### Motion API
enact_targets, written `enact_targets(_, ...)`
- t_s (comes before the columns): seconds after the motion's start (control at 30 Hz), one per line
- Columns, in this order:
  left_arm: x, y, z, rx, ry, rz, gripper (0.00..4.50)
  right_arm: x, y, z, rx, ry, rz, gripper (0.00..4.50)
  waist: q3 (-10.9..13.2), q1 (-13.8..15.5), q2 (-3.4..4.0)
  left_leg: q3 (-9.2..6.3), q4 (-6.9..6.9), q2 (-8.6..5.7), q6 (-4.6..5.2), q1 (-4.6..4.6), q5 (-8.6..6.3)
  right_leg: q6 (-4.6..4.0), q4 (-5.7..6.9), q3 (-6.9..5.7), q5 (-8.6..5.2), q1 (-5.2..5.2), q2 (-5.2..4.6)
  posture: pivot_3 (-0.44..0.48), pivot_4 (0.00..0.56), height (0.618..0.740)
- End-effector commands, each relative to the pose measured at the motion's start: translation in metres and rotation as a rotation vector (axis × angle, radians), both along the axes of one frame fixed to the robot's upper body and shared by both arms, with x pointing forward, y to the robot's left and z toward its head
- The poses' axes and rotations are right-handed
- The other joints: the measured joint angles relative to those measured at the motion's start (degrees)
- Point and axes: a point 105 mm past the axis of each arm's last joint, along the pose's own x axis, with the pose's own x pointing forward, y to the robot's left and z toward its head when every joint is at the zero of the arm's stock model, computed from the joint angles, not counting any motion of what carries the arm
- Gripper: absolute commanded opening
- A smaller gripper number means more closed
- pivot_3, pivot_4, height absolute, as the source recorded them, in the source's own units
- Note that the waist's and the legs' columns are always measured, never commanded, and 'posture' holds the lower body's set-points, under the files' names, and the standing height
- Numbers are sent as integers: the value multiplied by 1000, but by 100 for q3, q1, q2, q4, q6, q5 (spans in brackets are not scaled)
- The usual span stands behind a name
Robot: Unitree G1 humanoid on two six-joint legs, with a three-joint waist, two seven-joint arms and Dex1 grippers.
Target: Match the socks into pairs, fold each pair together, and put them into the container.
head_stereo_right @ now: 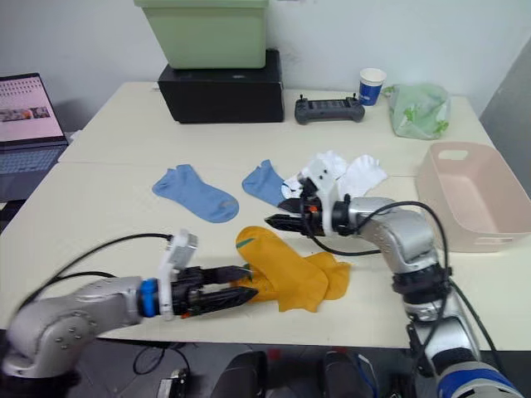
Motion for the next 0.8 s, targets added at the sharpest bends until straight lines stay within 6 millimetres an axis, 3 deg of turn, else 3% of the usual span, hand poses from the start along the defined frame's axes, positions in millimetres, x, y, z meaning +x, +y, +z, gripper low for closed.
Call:
enact_targets(0.03, 24, 14, 14, 25, -145, 49, 3840, -24, -14, -3, -48, 1, 50, 2483, 0, -8, 0, 4, 0, 0, 0, 1, 0, 0, -1, 2, 0, -1, 0, 0, 150, 740)
enact_targets(0.2, 76, 17, 11, 100, -316, 133, 3840, -50, -36, -35, -136, 100, 43, 2483, 0, -30, 0, 18, -1, 3, 2, -1, -1, 1, 0, 1, 0, -2, 9, 0, 150, 740)
enact_targets(0.33, 112, 10, -11, 257, -414, 111, 3840, -64, -46, -56, -155, 215, -15, 2483, 0, -43, 0, 22, -2, 1, 2, -2, -1, 0, 0, 1, 0, -5, 17, 0, 150, 740)
enact_targets(0.47, 124, 2, -22, 326, -449, 40, 3840, -71, -47, -65, -144, 276, -75, 2483, 1, -58, -1, 24, -2, -2, 2, -2, 0, 0, 6, 0, 1, -8, 24, 0, 150, 740)
enact_targets(0.6, 121, 2, -34, 374, -435, -39, 3840, -75, -41, -67, -119, 294, -91, 2483, 0, -57, -1, 22, -1, 4, 1, -4, 0, 0, 9, 1, 0, -10, 30, 0, 150, 740)
enact_targets(0.63, 120, 3, -36, 376, -425, -53, 3875, -75, -38, -65, -103, 299, -90, 2305, 0, -56, -1, 21, -1, 4, 1, -4, 0, 0, 9, 1, 0, -9, 31, 0, 150, 740)
enact_targets(0.7, 119, 3, -37, 378, -418, -62, 3481, -75, -35, -61, -76, 299, -88, 1894, 0, -55, -1, 20, -1, 5, 1, -4, 0, 0, 9, 1, 0, -9, 34, 0, 150, 740)
enact_targets(0.8, 119, 4, -37, 376, -418, -63, 2624, -73, -33, -58, -55, 298, -100, 846, 0, -50, -1, 20, 0, 6, 1, -4, 0, 1, 10, 1, 0, -8, 44, 0, 150, 740)
